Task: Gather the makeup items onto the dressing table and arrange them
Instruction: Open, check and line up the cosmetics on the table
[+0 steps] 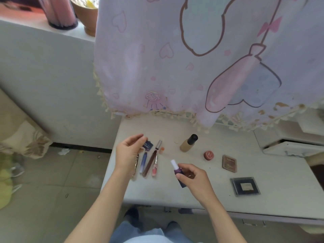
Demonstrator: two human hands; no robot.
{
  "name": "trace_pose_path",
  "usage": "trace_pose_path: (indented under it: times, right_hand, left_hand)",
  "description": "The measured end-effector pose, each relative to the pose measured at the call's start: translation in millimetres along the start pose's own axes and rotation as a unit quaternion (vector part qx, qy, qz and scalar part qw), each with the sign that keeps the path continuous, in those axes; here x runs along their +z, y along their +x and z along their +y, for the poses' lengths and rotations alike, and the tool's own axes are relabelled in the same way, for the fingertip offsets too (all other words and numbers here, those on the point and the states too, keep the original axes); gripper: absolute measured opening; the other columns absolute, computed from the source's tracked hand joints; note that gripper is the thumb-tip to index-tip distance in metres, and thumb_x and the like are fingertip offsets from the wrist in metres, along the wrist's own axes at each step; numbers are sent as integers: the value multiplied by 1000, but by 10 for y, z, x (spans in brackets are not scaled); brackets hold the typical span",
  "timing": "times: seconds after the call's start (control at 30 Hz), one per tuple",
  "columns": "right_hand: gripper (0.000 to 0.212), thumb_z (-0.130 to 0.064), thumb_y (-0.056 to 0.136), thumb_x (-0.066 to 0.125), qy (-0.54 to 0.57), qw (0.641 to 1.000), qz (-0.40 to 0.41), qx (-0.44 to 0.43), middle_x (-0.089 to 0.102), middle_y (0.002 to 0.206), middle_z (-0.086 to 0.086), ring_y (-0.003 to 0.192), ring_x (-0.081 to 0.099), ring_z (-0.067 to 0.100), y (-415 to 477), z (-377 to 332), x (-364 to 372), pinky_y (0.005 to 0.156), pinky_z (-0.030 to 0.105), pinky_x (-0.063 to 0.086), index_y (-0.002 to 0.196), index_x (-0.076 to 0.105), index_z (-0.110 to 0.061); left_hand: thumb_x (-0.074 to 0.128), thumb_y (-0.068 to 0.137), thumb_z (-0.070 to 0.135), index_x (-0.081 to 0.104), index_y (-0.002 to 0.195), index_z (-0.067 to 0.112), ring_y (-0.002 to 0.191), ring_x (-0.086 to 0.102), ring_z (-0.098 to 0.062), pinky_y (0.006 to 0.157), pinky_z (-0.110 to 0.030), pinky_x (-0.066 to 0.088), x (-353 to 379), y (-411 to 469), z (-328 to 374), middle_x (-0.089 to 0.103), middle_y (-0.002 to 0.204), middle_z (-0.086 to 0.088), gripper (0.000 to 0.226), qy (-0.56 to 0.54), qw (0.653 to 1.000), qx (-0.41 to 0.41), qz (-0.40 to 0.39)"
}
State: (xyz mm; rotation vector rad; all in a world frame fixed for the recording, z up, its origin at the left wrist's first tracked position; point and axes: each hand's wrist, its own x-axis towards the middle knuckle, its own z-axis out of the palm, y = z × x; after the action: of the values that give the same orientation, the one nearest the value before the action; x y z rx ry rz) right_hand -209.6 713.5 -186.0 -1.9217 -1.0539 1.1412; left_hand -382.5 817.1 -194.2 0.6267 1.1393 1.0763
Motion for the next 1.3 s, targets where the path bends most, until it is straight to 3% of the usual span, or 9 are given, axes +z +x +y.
trace_pose_path:
  times: [0.27, 0.47, 0.53, 0.67, 0.83, 0.97, 1.13, 1.23, 1.3]
  right_hand:
    - [11, -7, 84, 61, 19, 999, 32, 29, 63, 80, -6, 75, 59, 11, 169, 46, 131, 55, 7, 46, 91, 63, -16]
    - [17, -14, 82, 64, -29, 989, 68, 130, 63, 90, 8, 83, 60, 22, 533, 265, 380, 73, 30, 50, 96, 63, -4]
    - [20, -17, 83, 62, -75, 986, 69, 134, 61, 91, 7, 80, 57, 19, 632, 278, 474, 69, 28, 46, 99, 61, -4]
    - [17, -21, 86, 59, -159, 976, 59, 140, 55, 86, 4, 76, 53, 17, 746, 281, 599, 65, 25, 40, 94, 56, -7]
    - [13, -21, 88, 55, -202, 965, 50, 159, 57, 87, 6, 66, 48, 15, 777, 323, 661, 48, 21, 30, 87, 50, -9]
    - [27, -23, 87, 57, -201, 966, 47, 154, 64, 106, 13, 79, 50, 18, 781, 326, 688, 59, 24, 35, 104, 56, -2]
    - [38, -30, 91, 51, -156, 981, 55, 100, 58, 120, 11, 106, 55, 22, 732, 211, 583, 80, 24, 39, 119, 54, -4]
    - [28, -21, 88, 56, -101, 994, -1, 51, 60, 114, 7, 99, 55, 15, 645, 103, 520, 80, 17, 40, 113, 59, -8]
    - [27, -18, 85, 61, -78, 996, -31, 23, 59, 102, 3, 87, 52, 10, 587, 43, 500, 68, 9, 41, 111, 61, -13]
  left_hand:
    - [64, 81, 4, 66, 95, 6, 76, 61, -13, 67, -17, 50, 81, -35, -191, 65, 80, 1, 14, 94, 996, -7, 3]
    - [65, 81, 6, 65, 102, 3, 83, 60, -18, 68, -18, 47, 13, 19, -303, 64, 90, -9, 21, 141, 989, -22, 34]
    - [64, 82, 8, 65, 102, 4, 87, 60, -20, 69, -19, 47, -18, 27, -332, 64, 93, -9, 21, 151, 987, -28, 40]
    - [65, 81, 8, 66, 96, 8, 76, 58, -12, 72, -23, 48, -98, 46, -353, 63, 84, -3, 15, 152, 986, -42, 44]
    - [64, 82, 6, 65, 102, 4, 84, 58, -17, 74, -24, 47, -197, 49, -374, 63, 92, -7, 21, 164, 985, -44, 44]
    - [64, 81, 5, 64, 104, 6, 87, 58, -18, 70, -20, 48, -213, 77, -374, 64, 94, -7, 23, 170, 983, -48, 38]
    - [66, 80, 5, 59, 113, 7, 92, 58, -20, 79, -25, 47, -140, 117, -373, 63, 91, -2, 34, 176, 983, -44, 10]
    - [66, 79, 2, 57, 114, 8, 88, 60, -13, 70, -12, 47, -50, 134, -365, 64, 94, -2, 37, 168, 985, -33, -19]
    - [66, 79, 1, 57, 113, 8, 87, 61, -11, 63, -9, 48, 22, 146, -358, 65, 95, -2, 36, 168, 985, -28, -42]
